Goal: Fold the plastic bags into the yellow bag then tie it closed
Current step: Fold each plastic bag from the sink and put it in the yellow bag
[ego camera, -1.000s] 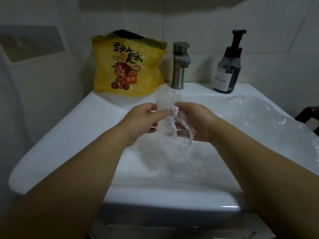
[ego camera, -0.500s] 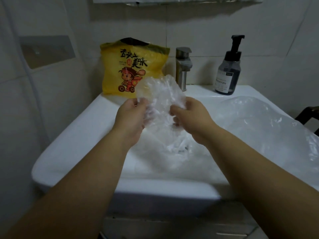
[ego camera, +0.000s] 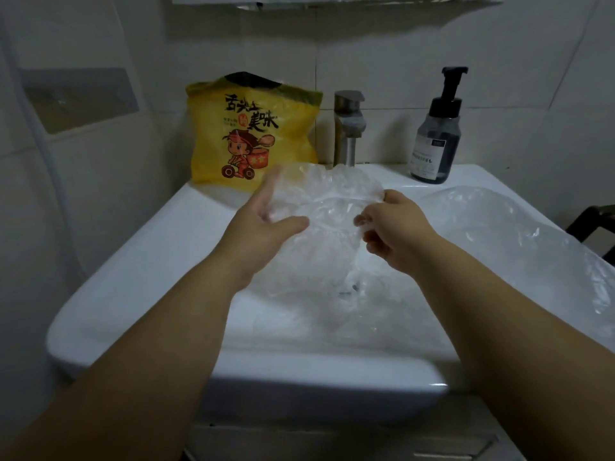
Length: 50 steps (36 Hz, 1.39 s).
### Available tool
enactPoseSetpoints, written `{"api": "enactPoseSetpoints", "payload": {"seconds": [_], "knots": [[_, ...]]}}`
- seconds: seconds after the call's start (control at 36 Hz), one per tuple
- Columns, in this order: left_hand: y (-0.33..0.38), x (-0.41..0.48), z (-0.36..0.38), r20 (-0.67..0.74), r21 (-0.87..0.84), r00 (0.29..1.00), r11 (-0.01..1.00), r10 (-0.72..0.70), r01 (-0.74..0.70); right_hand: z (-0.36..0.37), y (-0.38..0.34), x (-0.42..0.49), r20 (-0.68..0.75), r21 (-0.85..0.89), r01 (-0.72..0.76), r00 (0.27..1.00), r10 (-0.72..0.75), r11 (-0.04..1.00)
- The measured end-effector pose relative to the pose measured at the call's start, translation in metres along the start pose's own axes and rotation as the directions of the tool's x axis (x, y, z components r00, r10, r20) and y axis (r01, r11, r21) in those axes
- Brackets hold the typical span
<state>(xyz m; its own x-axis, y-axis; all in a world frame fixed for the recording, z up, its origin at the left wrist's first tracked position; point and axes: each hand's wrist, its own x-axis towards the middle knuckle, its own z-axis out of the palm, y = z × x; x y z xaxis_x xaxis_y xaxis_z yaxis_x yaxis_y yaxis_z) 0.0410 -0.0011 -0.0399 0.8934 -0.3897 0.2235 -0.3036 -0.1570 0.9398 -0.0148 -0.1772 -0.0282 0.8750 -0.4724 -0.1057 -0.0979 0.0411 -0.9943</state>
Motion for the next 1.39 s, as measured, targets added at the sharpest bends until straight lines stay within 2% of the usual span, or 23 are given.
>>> {"api": "enactPoseSetpoints", "payload": {"seconds": [0.08, 0.14, 0.22, 0.25, 0.31, 0.36, 0.42, 0.53, 0.61, 0.69, 0.81, 0.92, 1.0, 1.06, 1.14, 1.19, 1.31, 1.39], "knots": [[-0.006, -0.001, 0.002, 0.018, 0.14, 1.0, 0.99, 0.0, -0.002, -0.002, -0.002, -0.002, 0.012, 0.017, -0.096, 0.995, 0.096, 0.995], [-0.008, -0.001, 0.001, -0.016, 0.171, 1.0, 0.985, 0.006, -0.003, -0.002, -0.004, -0.005, 0.084, 0.143, -0.154, 0.986, 0.143, 0.978], [-0.009, 0.001, -0.001, -0.078, 0.174, 0.997, 0.985, 0.002, 0.012, -0.002, -0.008, -0.006, 0.309, 0.388, -0.134, 0.951, 0.009, 0.912], [-0.009, 0.002, -0.001, -0.091, 0.169, 0.996, 0.985, -0.008, 0.024, -0.001, -0.008, -0.006, 0.366, 0.381, -0.11, 0.93, -0.041, 0.918], [-0.011, 0.004, -0.001, -0.096, 0.137, 0.995, 0.99, -0.03, 0.043, 0.001, -0.003, -0.003, 0.416, 0.202, -0.002, 0.905, -0.084, 0.979], [-0.011, 0.006, 0.0, -0.08, 0.084, 0.996, 0.995, -0.041, 0.048, 0.004, 0.002, -0.003, 0.386, -0.021, 0.111, 0.918, -0.094, 0.994], [-0.01, 0.007, 0.0, -0.068, 0.053, 0.997, 0.998, -0.042, 0.046, 0.006, 0.006, -0.002, 0.341, -0.109, 0.149, 0.934, -0.104, 0.983], [-0.008, 0.007, 0.001, -0.091, 0.099, 0.995, 0.994, -0.034, 0.043, 0.006, 0.004, 0.001, 0.23, 0.026, 0.136, 0.963, -0.138, 0.99], [-0.008, 0.011, 0.0, -0.239, 0.181, 0.971, 0.982, 0.0, 0.045, 0.005, 0.002, 0.004, 0.1, 0.045, 0.151, 0.983, -0.154, 0.988], [-0.004, 0.01, -0.002, -0.346, 0.14, 0.938, 0.989, 0.008, 0.043, 0.003, 0.0, 0.006, 0.018, 0.103, 0.136, 0.99, -0.139, 0.985], [-0.002, 0.011, -0.003, -0.32, 0.028, 0.947, 0.999, -0.011, 0.022, 0.004, -0.003, 0.001, 0.086, 0.269, 0.098, 0.988, -0.125, 0.958], [-0.001, 0.012, -0.001, -0.239, -0.238, 0.955, 0.964, -0.176, 0.118, 0.008, -0.005, -0.006, 0.071, 0.344, 0.073, 0.992, -0.104, 0.936], [0.002, 0.01, -0.001, -0.167, -0.312, 0.959, 0.935, -0.23, 0.17, 0.007, -0.006, -0.007, 0.063, 0.396, 0.024, 0.997, -0.053, 0.918], [0.007, 0.006, 0.001, -0.11, -0.258, 0.97, 0.948, -0.218, 0.184, 0.004, -0.008, -0.007, 0.072, 0.404, -0.01, 0.997, -0.021, 0.915], [0.01, 0.003, 0.0, 0.012, -0.117, 0.991, 0.985, -0.13, 0.13, 0.0, -0.01, -0.007, 0.118, 0.409, -0.07, 0.993, 0.024, 0.91], [0.009, 0.002, -0.002, 0.081, -0.065, 0.99, 0.991, -0.115, 0.121, -0.001, -0.011, -0.007, 0.127, 0.364, -0.118, 0.989, 0.077, 0.924], [0.004, 0.0, -0.007, 0.076, 0.12, 0.993, 0.99, -0.087, 0.078, -0.002, -0.009, -0.005, 0.084, 0.188, -0.181, 0.982, 0.168, 0.965], [0.001, -0.001, -0.012, 0.054, 0.171, 0.995, 0.983, -0.079, 0.069, -0.005, -0.004, 0.0, -0.004, 0.156, -0.223, 0.974, 0.226, 0.962]]}}
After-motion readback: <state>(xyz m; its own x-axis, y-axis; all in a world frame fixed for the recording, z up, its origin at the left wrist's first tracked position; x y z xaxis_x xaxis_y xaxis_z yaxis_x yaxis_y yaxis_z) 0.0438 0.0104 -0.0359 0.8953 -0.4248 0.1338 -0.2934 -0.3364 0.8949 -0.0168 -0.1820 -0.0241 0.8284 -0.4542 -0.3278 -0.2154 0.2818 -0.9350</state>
